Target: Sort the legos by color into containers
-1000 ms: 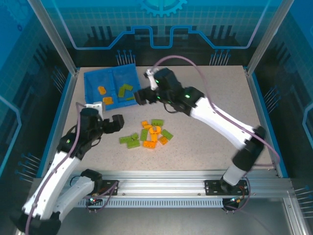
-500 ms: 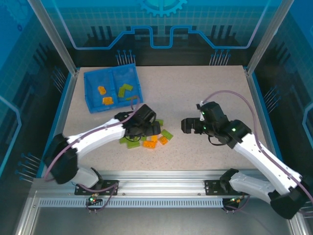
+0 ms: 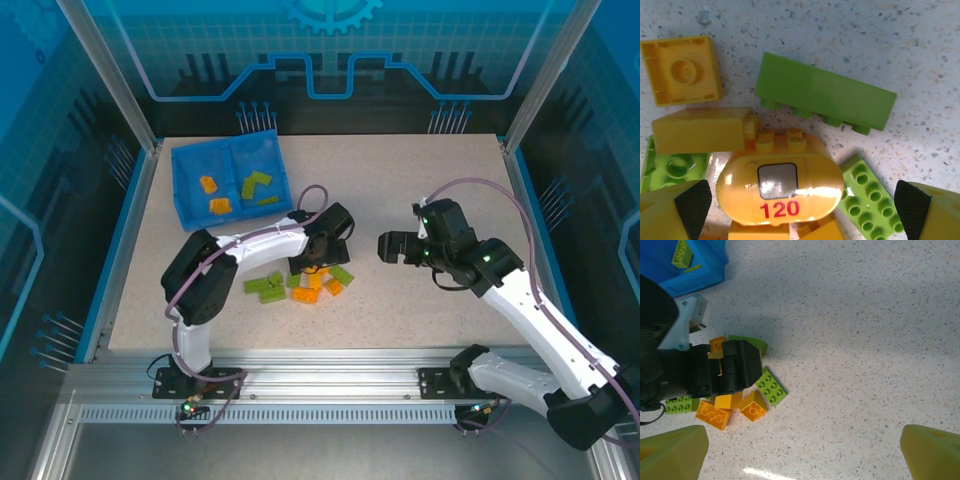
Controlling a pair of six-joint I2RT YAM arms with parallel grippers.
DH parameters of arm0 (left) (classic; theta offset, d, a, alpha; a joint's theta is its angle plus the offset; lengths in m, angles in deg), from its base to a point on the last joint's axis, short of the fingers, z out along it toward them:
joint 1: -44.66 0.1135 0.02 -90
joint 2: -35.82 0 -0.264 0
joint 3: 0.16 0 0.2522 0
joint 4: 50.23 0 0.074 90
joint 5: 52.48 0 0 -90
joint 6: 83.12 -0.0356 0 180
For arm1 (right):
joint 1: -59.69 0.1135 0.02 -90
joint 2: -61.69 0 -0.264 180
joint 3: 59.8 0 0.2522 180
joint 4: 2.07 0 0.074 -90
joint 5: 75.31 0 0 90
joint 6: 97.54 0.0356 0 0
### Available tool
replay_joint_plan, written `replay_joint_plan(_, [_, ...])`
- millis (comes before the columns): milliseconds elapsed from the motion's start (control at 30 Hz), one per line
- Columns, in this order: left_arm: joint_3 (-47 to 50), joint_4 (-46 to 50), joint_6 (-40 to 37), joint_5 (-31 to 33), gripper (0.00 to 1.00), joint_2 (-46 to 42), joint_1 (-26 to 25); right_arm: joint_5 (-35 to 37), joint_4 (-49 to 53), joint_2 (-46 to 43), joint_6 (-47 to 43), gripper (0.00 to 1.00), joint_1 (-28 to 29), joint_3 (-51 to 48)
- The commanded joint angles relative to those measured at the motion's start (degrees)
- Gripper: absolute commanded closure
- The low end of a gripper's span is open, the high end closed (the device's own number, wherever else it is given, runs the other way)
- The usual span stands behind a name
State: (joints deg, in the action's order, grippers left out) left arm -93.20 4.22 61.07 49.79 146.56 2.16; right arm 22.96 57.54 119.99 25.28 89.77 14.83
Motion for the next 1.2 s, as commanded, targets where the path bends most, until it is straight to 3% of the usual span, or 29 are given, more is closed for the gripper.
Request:
replay_joint_plan(0, [-1.55,3.76,1.83,1.13,0.05,1.88,-0.13,-2.79,-0.05,1.36,-1.86,0.0,-1.12,2.83])
replay_joint_plan(400, [-3.53,4.22,-1.6,2.66,0.25,6.01,-0.13,-6.31,0.98,1.61,-0.62,0.0,-1.35,1.85])
replay_joint_plan(600, [-5.5,5.02,-3.61,5.37,0.3,6.85,0.4,-5.95,1.95,-0.01,-0.04,0.0,-1.35,1.82])
replay_joint_plan(867, [-5.97,4.91,-5.33,3.36,0.43,8.01,1.59,-8.51,2.2,-0.03,0.48,0.0,-1.35,1.43])
replay_joint_plan(1033, [-6.74,5.14,-6.83,1.76,0.48,5.97,1.58,-14.34,0.67,-0.47,0.04,0.0,-1.32,-0.07])
replay_joint_plan(1167, [-8.01,5.59,-8.38,1.56,0.49,0.97,1.67,-14.8,-0.84,-1.62,0.99,0.0,-1.26,-0.28])
